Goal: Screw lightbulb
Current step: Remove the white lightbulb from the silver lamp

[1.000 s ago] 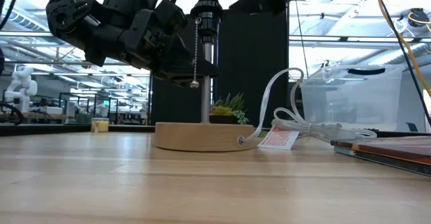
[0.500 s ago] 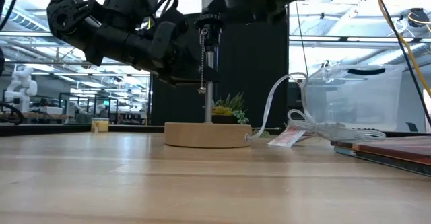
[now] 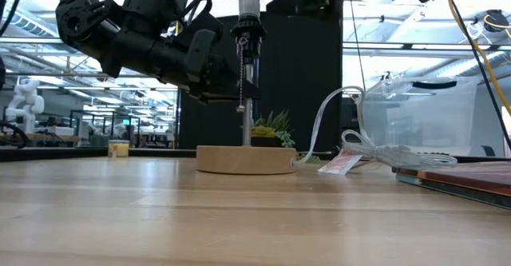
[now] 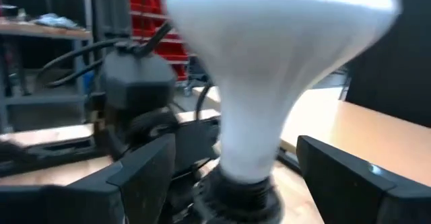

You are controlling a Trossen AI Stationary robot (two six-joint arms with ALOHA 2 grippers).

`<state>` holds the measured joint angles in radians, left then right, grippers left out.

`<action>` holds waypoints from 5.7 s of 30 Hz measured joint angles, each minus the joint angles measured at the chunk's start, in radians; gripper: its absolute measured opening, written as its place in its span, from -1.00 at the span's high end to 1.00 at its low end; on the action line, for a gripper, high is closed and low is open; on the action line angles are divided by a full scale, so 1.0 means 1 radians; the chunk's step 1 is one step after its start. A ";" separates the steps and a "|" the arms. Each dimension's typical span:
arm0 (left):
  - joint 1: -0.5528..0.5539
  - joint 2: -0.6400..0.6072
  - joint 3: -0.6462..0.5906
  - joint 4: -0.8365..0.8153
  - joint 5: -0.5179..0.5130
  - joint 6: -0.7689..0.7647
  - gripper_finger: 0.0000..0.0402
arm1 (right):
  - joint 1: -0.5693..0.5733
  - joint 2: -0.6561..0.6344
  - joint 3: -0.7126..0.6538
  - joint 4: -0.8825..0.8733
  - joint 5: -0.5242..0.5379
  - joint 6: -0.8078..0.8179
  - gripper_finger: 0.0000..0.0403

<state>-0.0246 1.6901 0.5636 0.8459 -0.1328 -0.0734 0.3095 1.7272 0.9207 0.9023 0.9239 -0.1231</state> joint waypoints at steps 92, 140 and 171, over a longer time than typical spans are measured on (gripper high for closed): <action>-0.003 -0.001 0.001 -0.040 0.398 0.060 0.77 | -0.413 -0.138 0.036 -0.373 -1.443 -0.013 -0.05; -0.004 -0.001 0.000 -0.029 0.294 0.055 0.77 | -0.153 -0.405 -0.140 -0.581 -0.670 0.058 -0.34; -0.003 0.000 0.000 -0.013 0.184 0.028 0.77 | -0.085 -0.158 -0.148 -0.027 -0.424 0.101 -0.34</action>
<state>-0.0273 1.6897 0.5640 0.8329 0.0517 -0.0452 0.2240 1.5696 0.7723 0.8749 0.5000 -0.0223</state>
